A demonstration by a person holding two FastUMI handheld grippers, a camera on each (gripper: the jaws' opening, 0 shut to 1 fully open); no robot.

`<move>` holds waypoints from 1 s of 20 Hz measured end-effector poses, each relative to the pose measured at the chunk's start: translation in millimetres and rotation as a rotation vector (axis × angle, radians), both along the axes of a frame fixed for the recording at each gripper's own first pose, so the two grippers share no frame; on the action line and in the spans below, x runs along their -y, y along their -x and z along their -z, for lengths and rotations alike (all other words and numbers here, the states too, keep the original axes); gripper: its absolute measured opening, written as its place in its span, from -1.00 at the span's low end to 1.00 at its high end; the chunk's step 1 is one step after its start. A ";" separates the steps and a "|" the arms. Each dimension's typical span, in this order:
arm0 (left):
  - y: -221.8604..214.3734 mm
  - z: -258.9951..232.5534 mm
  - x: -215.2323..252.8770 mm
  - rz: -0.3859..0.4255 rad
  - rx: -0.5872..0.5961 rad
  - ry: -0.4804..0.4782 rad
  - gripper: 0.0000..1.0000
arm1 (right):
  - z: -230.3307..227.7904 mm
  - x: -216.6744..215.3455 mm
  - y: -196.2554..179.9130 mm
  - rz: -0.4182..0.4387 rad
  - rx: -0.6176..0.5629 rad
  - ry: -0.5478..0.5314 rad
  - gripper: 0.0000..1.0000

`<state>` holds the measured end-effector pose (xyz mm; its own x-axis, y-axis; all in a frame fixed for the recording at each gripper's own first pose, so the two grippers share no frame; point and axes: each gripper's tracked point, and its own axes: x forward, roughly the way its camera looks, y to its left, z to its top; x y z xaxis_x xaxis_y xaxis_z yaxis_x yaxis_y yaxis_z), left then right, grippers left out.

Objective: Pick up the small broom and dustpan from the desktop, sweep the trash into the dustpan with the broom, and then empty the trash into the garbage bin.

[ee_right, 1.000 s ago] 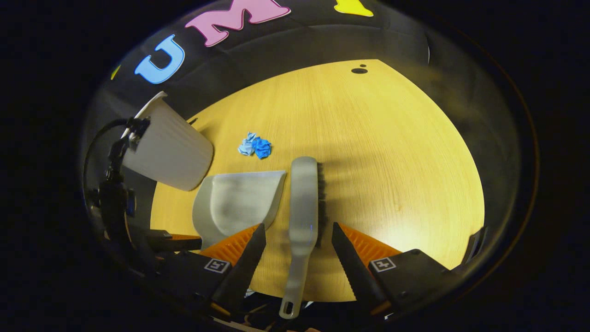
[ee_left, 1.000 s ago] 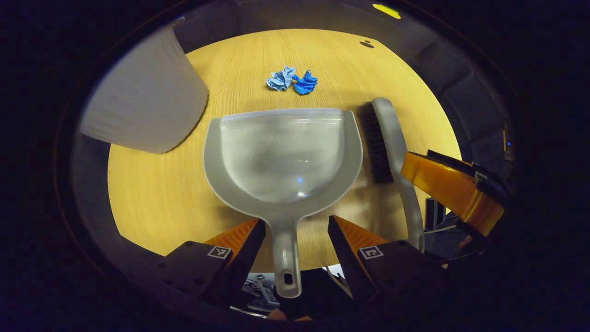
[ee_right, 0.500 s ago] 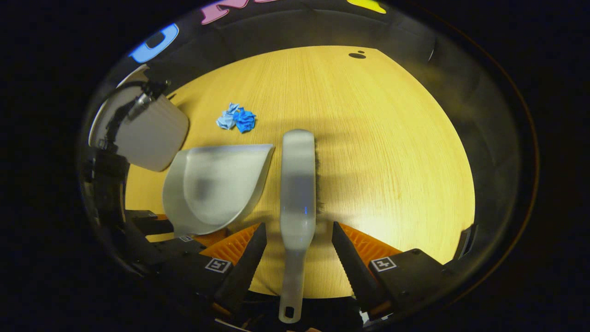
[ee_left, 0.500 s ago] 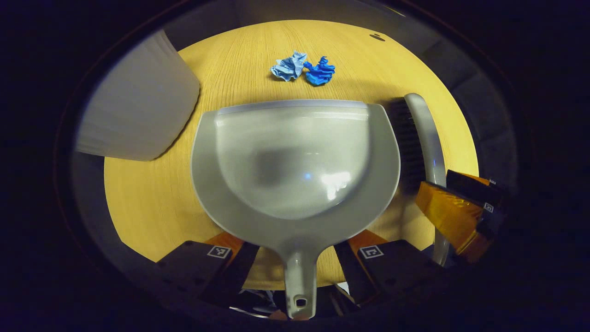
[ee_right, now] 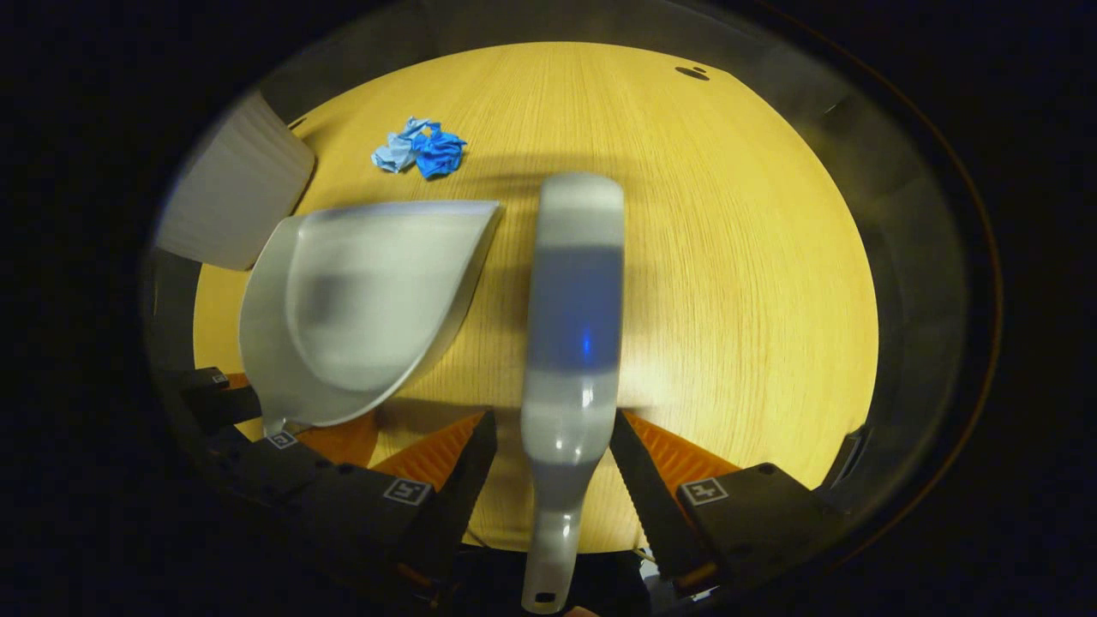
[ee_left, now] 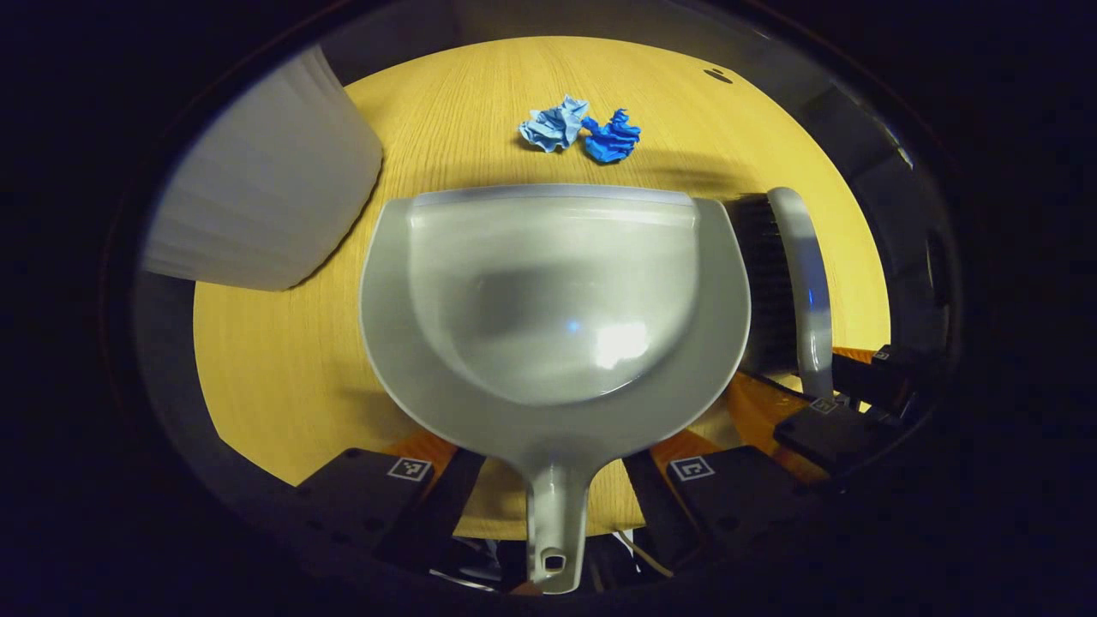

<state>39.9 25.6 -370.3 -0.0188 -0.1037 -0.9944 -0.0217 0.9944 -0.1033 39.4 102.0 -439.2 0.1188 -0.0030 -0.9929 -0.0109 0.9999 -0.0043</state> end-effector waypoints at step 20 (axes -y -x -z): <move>5.0 0.8 -18.9 0.168 0.070 -0.004 -0.48 | -12.4 3.0 -3.4 -0.112 0.029 -0.096 -0.57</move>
<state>34.9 44.6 -371.1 0.0335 -0.1014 -0.9943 0.1516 0.9838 -0.0953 42.7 98.9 -426.8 0.1416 0.1064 -0.9842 -0.1235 0.9883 0.0891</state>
